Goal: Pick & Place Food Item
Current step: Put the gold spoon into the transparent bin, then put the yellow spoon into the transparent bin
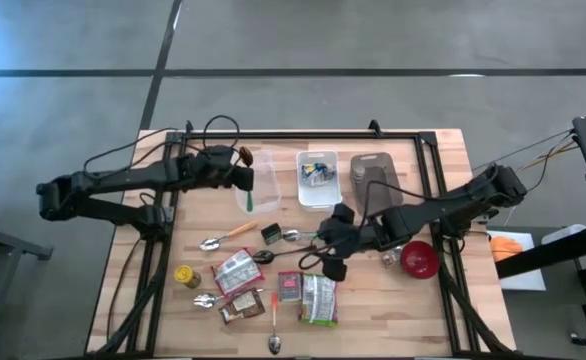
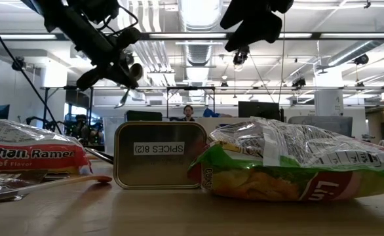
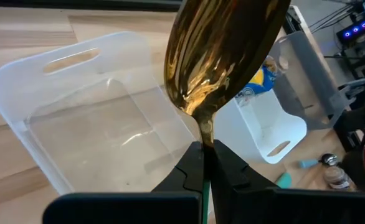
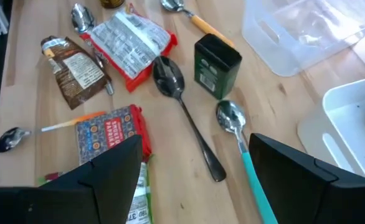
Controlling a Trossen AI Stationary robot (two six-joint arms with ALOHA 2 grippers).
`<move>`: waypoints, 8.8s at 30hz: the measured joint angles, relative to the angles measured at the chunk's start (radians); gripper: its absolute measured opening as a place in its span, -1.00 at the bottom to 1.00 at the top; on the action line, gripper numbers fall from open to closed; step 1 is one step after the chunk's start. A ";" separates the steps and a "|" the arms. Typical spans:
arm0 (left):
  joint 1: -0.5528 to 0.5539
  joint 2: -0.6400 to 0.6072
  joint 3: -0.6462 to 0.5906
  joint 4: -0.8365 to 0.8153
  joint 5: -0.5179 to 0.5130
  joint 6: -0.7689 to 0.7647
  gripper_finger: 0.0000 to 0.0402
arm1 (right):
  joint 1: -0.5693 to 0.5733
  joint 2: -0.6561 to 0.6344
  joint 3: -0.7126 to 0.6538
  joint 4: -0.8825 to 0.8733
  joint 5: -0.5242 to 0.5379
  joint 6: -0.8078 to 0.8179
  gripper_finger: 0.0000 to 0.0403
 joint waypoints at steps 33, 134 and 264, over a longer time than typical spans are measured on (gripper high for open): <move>0.162 0.573 0.367 -0.377 0.146 0.241 -1.00 | 0.023 0.001 0.000 -0.067 -0.010 0.002 0.45; -0.257 0.204 0.021 -0.555 0.158 0.225 -0.18 | 0.023 0.001 0.000 -0.072 -0.009 -0.010 0.45; -0.660 0.189 0.099 -0.324 0.130 0.525 -0.91 | 0.014 0.014 -0.001 -0.064 0.747 -0.006 0.45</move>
